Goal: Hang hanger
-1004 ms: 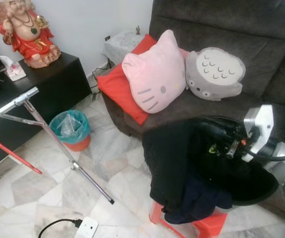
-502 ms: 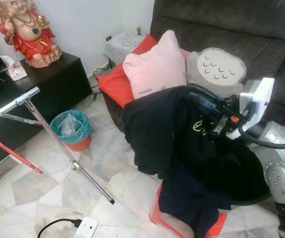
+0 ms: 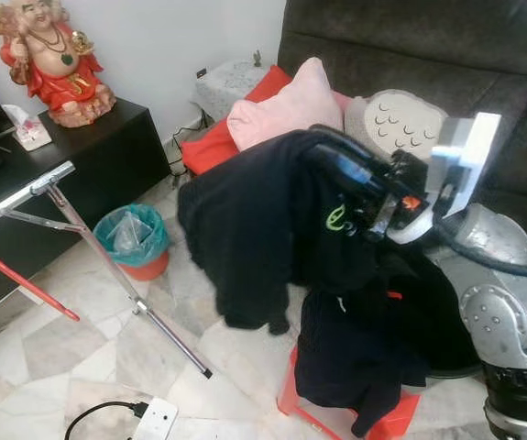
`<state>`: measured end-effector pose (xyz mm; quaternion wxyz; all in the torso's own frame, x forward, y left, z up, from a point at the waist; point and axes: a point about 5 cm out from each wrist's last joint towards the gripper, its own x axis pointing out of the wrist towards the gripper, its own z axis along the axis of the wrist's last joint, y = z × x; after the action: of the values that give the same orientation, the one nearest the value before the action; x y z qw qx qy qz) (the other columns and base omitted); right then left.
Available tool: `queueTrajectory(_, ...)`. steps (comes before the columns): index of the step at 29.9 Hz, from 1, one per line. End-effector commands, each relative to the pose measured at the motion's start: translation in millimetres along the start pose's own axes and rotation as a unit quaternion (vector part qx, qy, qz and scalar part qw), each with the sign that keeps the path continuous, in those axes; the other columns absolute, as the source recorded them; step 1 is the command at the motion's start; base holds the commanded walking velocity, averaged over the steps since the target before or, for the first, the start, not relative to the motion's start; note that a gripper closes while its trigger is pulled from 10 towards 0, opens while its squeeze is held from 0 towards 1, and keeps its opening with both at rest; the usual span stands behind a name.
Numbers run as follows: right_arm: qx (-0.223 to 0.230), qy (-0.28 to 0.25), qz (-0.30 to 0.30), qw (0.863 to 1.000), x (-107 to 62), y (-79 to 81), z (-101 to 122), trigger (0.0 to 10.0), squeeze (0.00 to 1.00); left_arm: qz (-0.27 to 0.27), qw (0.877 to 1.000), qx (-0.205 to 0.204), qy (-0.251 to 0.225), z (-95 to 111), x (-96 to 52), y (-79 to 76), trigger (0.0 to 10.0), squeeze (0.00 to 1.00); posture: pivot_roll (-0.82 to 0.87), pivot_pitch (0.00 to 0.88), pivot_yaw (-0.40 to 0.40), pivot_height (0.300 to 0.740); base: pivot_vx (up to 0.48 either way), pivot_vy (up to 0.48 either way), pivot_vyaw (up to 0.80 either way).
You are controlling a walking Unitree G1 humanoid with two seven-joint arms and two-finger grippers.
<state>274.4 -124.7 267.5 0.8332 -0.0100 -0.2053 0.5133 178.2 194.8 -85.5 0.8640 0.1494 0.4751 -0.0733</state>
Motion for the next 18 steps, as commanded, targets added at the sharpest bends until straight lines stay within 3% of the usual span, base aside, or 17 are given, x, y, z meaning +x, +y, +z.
queueTrajectory(1,-0.005,-0.002,0.009,1.000,1.9,4.3,1,0.0,0.00,0.019,1.000,0.004,-0.004,1,-0.7,11.1,10.0,0.00,-0.14,0.029,0.115,0.740,0.000,0.000,0.00)
queueTrajectory(2,0.003,0.011,0.001,1.000,-3.2,4.5,-5,0.0,0.00,0.033,0.999,0.005,-0.024,11,-0.5,19.8,10.0,0.00,-0.14,0.027,0.114,0.740,0.000,0.000,0.00)
queueTrajectory(4,0.005,0.016,-0.002,1.000,-5.0,4.6,-7,0.0,0.00,0.037,0.999,0.003,-0.032,15,-0.5,23.0,10.0,0.00,-0.14,0.027,0.114,0.740,0.000,0.000,0.00)
queueTrajectory(6,0.020,0.032,-0.012,0.999,-12.4,5.3,-16,0.0,0.00,0.063,0.993,-0.006,-0.096,50,-1.4,43.0,10.0,0.00,-0.14,0.025,0.114,0.740,0.000,0.000,0.00)
queueTrajectory(8,0.023,0.039,-0.015,0.999,-14.9,5.2,-19,0.0,0.00,0.071,0.990,-0.011,-0.125,67,-3.0,50.8,10.0,0.00,-0.14,0.024,0.115,0.740,0.000,0.000,0.00)
queueTrajectory(9,0.029,0.047,-0.020,0.998,-18.4,4.8,-24,0.0,0.00,0.076,0.982,-0.011,-0.173,95,-6.5,59.2,10.0,0.00,-0.13,0.022,0.114,0.740,0.000,0.000,0.00)
queueTrajectory(11,0.031,0.050,-0.023,0.998,-19.8,4.5,-26,0.0,0.00,0.077,0.978,-0.012,-0.192,106,-8.5,62.2,10.0,0.00,-0.13,0.022,0.114,0.740,0.000,0.000,0.00)
queueTrajectory(12,0.038,0.056,-0.031,0.997,-23.3,3.7,-32,0.0,0.00,0.079,0.970,-0.011,-0.230,130,-13.1,66.5,10.0,0.00,-0.13,0.022,0.115,0.740,0.000,0.000,0.00)
queueTrajectory(14,0.045,0.062,-0.039,0.996,-26.4,3.4,-38,0.0,0.00,0.080,0.961,-0.015,-0.262,148,-17.7,68.4,10.0,0.00,-0.13,0.016,0.117,0.740,0.000,0.000,0.00)
queueTrajectory(15,0.054,0.068,-0.046,0.995,-29.4,3.7,-44,0.0,0.00,0.075,0.951,-0.029,-0.299,168,-23.3,68.9,10.0,0.00,-0.13,0.014,0.119,0.740,0.000,0.000,0.00)
queueTrajectory(18,0.065,0.087,-0.055,0.993,-35.2,5.5,-55,0.0,0.00,0.060,0.934,-0.048,-0.349,192,-31.7,66.8,10.0,0.00,-0.13,0.011,0.118,0.740,0.000,0.000,0.00)
